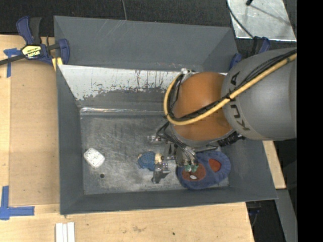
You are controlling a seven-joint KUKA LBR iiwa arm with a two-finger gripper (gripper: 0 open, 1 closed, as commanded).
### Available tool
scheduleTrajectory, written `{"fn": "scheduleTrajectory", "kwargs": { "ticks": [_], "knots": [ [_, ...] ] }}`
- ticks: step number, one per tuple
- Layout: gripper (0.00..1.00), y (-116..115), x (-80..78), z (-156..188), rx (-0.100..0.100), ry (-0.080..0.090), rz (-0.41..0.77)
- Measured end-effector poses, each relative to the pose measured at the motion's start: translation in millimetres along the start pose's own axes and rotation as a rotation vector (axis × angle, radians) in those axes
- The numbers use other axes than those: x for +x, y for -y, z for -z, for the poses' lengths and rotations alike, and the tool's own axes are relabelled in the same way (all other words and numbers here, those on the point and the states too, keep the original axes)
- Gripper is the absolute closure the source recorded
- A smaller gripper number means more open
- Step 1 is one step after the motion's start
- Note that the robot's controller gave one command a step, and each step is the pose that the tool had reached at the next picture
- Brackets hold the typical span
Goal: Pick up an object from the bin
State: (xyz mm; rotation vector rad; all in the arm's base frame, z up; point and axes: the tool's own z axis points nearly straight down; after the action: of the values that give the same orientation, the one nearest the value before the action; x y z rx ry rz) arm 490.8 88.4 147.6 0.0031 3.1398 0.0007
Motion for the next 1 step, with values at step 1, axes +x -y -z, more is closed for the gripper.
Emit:
{"fn": "scheduleTrajectory", "kwargs": {
  "ticks": [1],
  "knots": [
    [1.0,0.0,0.0,0.0,0.0,0.0,0.0]
  ]
}}
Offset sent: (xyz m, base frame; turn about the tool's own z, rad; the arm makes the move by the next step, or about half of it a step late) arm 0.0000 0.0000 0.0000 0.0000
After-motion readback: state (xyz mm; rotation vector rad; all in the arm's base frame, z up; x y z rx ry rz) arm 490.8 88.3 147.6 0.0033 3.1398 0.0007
